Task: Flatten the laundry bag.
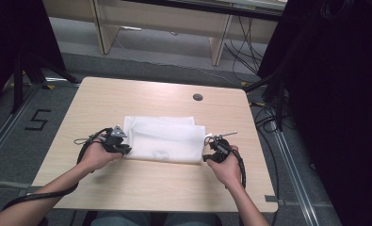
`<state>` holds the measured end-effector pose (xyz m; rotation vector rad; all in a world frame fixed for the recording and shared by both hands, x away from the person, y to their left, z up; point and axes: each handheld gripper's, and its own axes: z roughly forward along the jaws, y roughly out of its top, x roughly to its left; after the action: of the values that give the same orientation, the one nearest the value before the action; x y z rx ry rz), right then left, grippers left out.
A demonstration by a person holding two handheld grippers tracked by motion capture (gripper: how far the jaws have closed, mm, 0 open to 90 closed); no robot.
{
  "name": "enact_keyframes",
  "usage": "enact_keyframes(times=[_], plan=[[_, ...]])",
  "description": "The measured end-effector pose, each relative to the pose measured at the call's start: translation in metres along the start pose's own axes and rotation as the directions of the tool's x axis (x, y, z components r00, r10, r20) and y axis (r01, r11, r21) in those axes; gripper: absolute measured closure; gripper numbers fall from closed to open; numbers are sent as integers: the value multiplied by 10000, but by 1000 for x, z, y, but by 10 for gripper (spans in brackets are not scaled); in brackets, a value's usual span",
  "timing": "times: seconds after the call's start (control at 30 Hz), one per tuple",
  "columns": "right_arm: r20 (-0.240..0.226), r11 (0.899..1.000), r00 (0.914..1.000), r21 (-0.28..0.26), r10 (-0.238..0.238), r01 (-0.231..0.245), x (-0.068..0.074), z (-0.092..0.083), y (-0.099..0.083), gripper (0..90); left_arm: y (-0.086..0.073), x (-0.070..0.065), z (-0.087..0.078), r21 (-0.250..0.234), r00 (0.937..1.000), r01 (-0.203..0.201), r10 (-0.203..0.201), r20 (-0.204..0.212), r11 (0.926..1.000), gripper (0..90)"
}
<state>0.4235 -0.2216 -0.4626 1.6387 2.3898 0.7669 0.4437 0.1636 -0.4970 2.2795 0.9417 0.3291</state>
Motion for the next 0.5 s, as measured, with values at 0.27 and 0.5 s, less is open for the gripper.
enact_keyframes(times=[0.27,0.5], plan=[[-130,9922,9990,-1165,436,-448,-4,0,24,684,-4,3,0,-43,9996,273,-273,63,9996,819],[292,9978,9974,-154,655,-651,-1,25,31,610,-5,3,0,-67,9997,232,-232,26,9997,815]])
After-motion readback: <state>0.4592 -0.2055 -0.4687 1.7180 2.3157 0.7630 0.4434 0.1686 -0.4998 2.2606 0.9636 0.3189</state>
